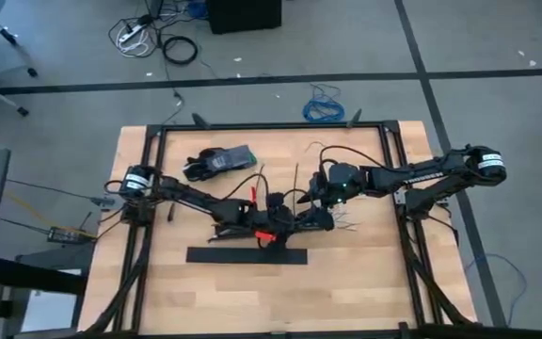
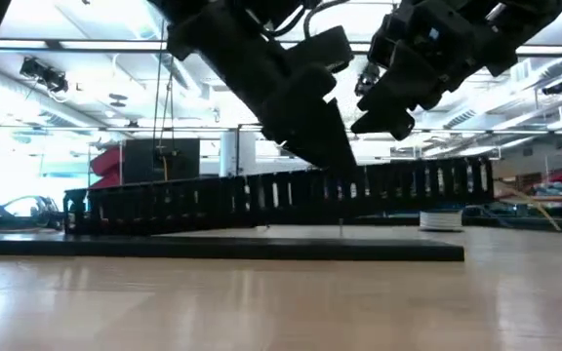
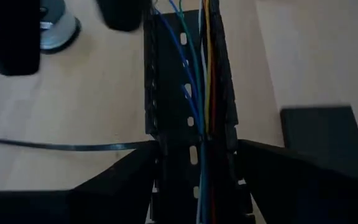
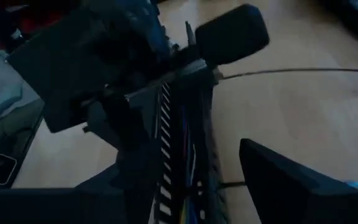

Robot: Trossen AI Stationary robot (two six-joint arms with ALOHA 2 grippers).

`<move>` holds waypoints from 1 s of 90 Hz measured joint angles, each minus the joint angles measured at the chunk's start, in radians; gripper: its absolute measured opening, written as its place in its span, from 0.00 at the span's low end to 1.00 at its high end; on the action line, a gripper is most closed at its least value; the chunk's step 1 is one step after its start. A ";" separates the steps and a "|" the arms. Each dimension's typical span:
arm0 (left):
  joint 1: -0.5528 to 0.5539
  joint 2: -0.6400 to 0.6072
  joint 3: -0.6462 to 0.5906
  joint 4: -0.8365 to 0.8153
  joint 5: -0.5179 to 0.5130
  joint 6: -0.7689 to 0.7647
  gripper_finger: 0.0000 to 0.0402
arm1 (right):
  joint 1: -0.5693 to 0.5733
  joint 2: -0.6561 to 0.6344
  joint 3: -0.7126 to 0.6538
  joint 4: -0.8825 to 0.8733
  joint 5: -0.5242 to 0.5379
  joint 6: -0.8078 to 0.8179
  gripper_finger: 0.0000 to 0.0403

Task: Ziptie cables
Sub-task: Put the zip tied cables into the black cable duct, then move the black cable duct to the center

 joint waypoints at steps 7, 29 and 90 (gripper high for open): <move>-0.013 0.001 0.000 0.003 0.001 0.028 0.55 | 0.000 0.000 0.000 0.006 0.002 0.000 0.54; -0.023 0.001 0.000 -0.012 -0.004 -0.030 0.70 | 0.000 0.000 0.000 0.018 0.032 -0.019 0.54; -0.023 -0.114 0.079 -0.293 -0.092 -0.029 0.91 | 0.013 0.000 0.000 0.016 0.036 -0.107 0.53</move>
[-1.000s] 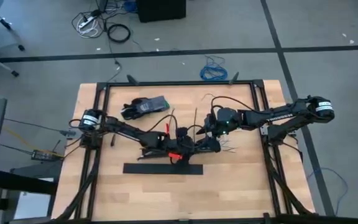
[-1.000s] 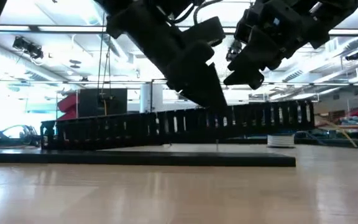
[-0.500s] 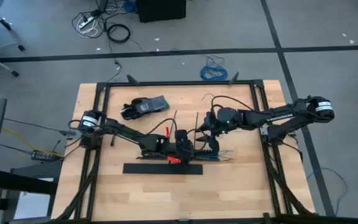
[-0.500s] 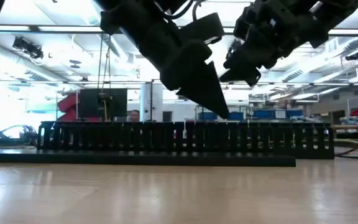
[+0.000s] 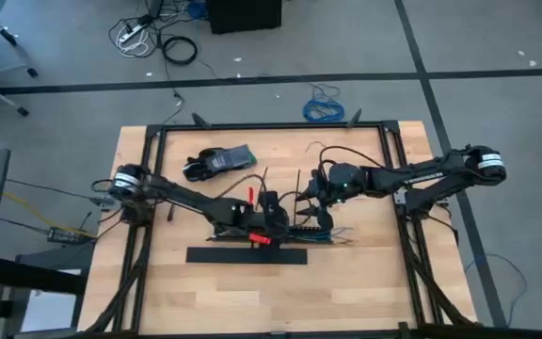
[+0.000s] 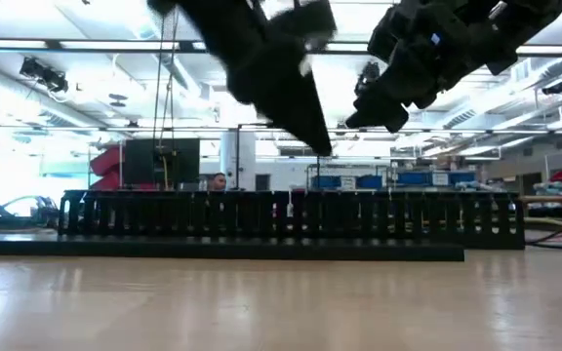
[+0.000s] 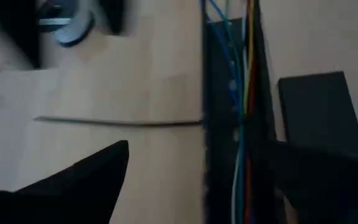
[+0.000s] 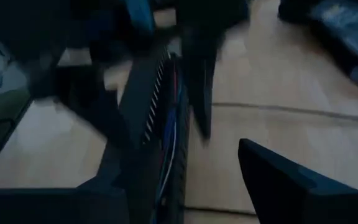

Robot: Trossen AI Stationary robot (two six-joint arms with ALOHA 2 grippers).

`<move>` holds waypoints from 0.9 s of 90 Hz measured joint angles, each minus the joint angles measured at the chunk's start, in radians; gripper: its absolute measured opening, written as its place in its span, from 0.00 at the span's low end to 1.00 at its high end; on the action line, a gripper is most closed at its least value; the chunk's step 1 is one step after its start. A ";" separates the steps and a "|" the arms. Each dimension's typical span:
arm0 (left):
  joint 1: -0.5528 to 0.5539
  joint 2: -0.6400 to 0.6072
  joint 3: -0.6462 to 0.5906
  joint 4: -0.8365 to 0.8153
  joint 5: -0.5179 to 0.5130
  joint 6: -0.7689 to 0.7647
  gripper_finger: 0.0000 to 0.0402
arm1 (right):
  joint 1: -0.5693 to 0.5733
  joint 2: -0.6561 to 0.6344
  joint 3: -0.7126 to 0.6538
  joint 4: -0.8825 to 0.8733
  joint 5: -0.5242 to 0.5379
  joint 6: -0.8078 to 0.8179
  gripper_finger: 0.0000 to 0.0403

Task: Ziptie cables
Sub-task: Move the black cable duct to the center

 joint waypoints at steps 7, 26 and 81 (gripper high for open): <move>-0.003 -0.056 0.013 -0.078 -0.002 -0.027 0.91 | 0.016 0.000 -0.001 -0.012 -0.013 0.006 0.53; -0.055 -0.208 0.012 -0.331 -0.065 -0.168 0.91 | 0.140 0.023 0.000 0.045 -0.037 0.036 0.52; -0.382 -0.286 -0.286 -0.305 -0.209 -0.629 0.91 | 0.367 0.312 0.000 0.159 0.109 0.317 0.50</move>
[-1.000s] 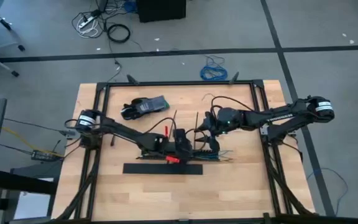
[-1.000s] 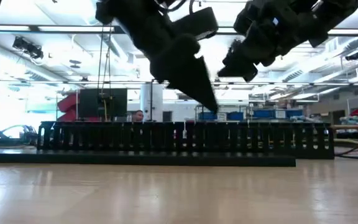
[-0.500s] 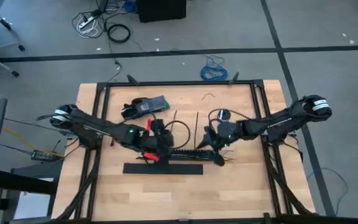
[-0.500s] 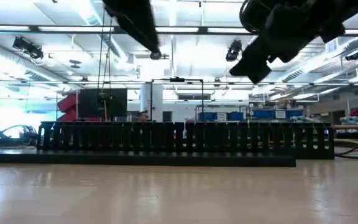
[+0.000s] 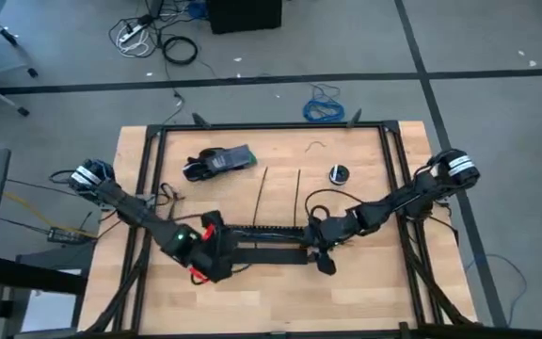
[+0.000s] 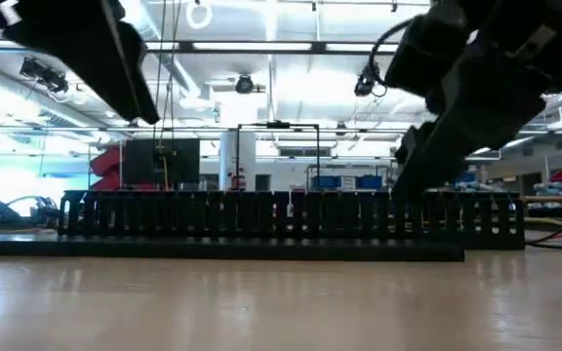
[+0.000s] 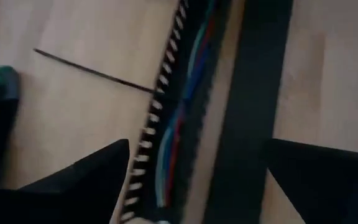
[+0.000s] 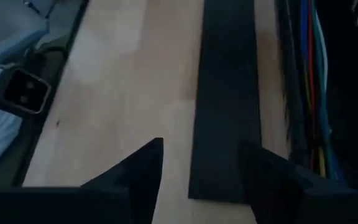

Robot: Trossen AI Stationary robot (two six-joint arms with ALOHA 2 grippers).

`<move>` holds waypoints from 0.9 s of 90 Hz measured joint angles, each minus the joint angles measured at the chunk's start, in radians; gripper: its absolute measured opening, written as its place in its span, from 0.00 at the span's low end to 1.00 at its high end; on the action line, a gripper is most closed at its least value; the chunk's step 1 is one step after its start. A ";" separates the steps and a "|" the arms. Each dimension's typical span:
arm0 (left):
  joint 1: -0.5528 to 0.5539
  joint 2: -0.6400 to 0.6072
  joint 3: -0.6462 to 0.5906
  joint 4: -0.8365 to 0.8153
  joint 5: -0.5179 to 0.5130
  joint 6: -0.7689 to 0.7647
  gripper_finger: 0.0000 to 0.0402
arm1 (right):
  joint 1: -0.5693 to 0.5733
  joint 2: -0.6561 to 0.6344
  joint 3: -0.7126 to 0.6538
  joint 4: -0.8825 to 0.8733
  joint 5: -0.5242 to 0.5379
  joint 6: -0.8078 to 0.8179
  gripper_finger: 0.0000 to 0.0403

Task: Ziptie cables
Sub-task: Move the black cable duct to the center, then close the black cable duct

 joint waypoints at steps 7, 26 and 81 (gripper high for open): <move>-0.014 0.000 -0.043 0.061 -0.026 -0.001 0.91 | -0.002 0.007 0.000 -0.001 0.001 0.015 0.49; -0.001 0.000 -0.175 0.215 -0.081 0.002 0.91 | -0.058 0.017 0.001 0.002 0.023 0.016 0.49; 0.024 -0.111 -0.219 0.170 -0.228 -0.001 0.91 | -0.096 0.020 0.000 0.122 0.072 -0.087 0.47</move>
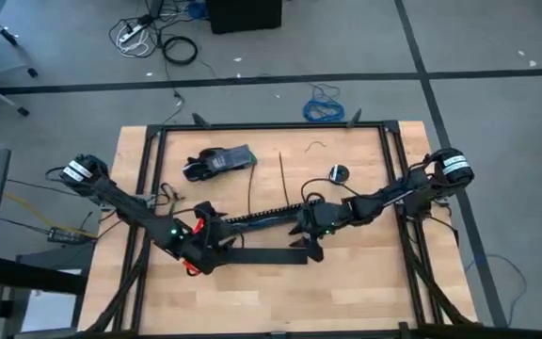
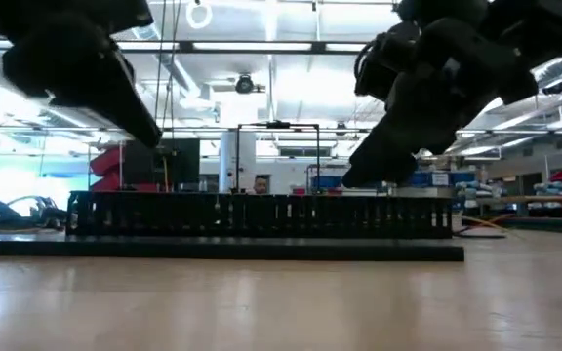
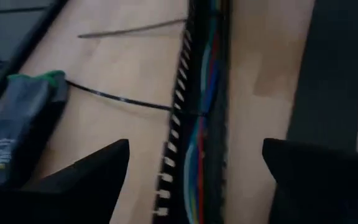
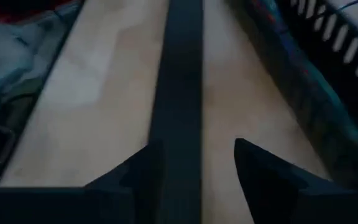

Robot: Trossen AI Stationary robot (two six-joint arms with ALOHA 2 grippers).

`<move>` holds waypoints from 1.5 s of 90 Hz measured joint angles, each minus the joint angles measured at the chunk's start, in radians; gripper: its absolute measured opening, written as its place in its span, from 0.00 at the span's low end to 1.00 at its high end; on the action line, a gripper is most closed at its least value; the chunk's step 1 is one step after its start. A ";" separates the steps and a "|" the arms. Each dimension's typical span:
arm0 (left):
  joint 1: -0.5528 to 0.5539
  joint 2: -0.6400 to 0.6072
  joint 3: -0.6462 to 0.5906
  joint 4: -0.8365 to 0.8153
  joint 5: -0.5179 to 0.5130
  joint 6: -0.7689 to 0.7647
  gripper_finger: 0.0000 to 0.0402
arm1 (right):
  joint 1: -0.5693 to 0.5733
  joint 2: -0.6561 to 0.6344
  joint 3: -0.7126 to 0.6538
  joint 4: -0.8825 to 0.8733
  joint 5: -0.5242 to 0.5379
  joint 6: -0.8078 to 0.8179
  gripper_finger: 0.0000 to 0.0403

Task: Ziptie cables
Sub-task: Close the black cable duct

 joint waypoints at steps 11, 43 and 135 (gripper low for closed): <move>-0.001 -0.023 0.000 -0.004 -0.013 -0.002 0.91 | 0.039 0.000 0.000 -0.002 0.096 -0.011 0.48; -0.008 -0.021 -0.007 -0.018 -0.013 -0.024 0.91 | 0.132 0.220 0.173 -0.122 0.221 -0.055 0.61; -0.015 -0.021 -0.007 0.003 -0.026 -0.024 0.91 | 0.197 0.318 0.364 -0.272 0.228 0.044 0.76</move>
